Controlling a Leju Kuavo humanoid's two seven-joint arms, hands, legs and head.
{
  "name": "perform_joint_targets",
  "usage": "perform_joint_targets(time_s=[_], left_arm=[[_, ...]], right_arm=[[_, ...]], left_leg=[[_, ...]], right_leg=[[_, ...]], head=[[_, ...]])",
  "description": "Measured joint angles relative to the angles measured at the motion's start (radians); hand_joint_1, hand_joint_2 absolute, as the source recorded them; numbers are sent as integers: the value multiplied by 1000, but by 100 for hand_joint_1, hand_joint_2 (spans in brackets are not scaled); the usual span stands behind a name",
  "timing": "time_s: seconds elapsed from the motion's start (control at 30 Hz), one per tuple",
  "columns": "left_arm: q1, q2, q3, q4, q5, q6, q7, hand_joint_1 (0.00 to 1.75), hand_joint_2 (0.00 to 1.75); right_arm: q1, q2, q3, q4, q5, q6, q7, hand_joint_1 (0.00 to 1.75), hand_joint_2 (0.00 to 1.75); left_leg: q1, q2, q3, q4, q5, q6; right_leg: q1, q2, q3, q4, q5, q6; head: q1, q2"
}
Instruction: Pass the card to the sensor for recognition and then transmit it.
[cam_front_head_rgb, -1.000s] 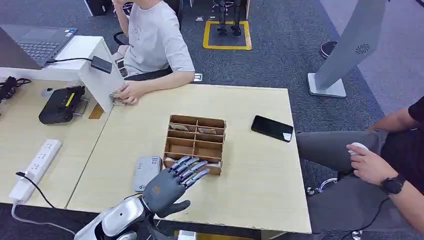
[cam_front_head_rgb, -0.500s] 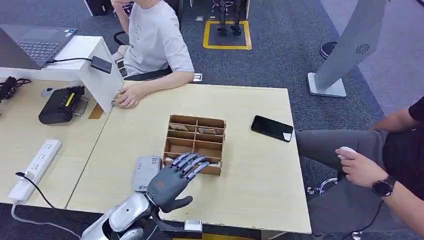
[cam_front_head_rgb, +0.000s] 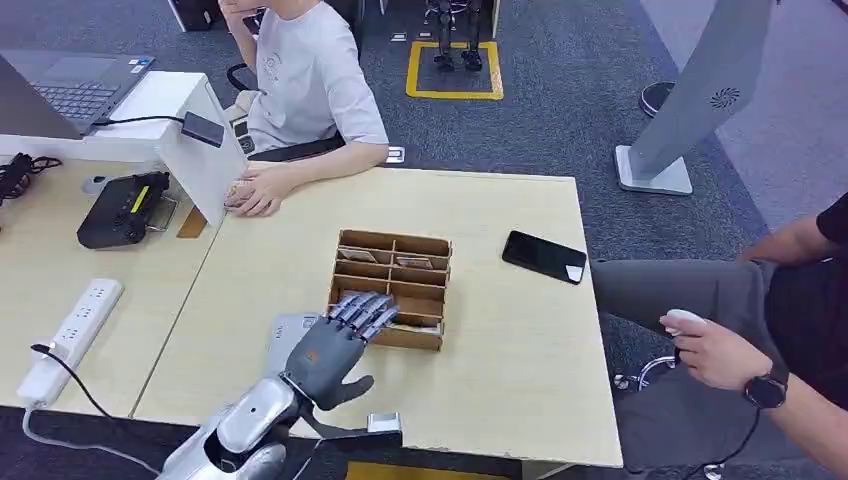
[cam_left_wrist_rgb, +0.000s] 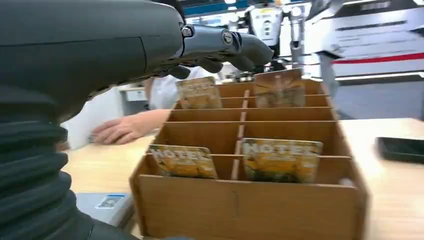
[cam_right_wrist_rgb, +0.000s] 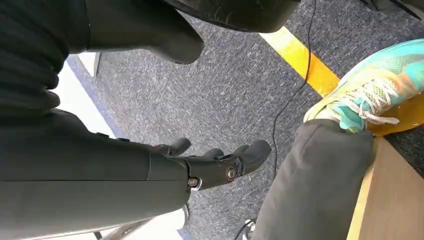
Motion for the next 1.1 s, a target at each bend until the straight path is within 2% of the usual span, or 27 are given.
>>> perform_joint_targets(time_s=[0.13,0.5,1.1], left_arm=[[0,-12,19,10,-25,1,36,0,175],[4,-15,81,30,-23,7,60,0,175],[25,-23,116,47,-31,7,61,0,175]], right_arm=[[1,0,8,0,-1,-6,9,0,175],[3,0,13,0,-6,-9,12,0,175],[4,0,25,0,-13,-9,18,0,175]], left_leg=[[0,0,0,0,0,0],[0,0,0,0,0,0],[0,0,0,0,0,0]], right_leg=[[0,0,0,0,0,0],[0,0,0,0,0,0],[0,0,0,0,0,0]], head=[[0,0],[0,0],[0,0]])
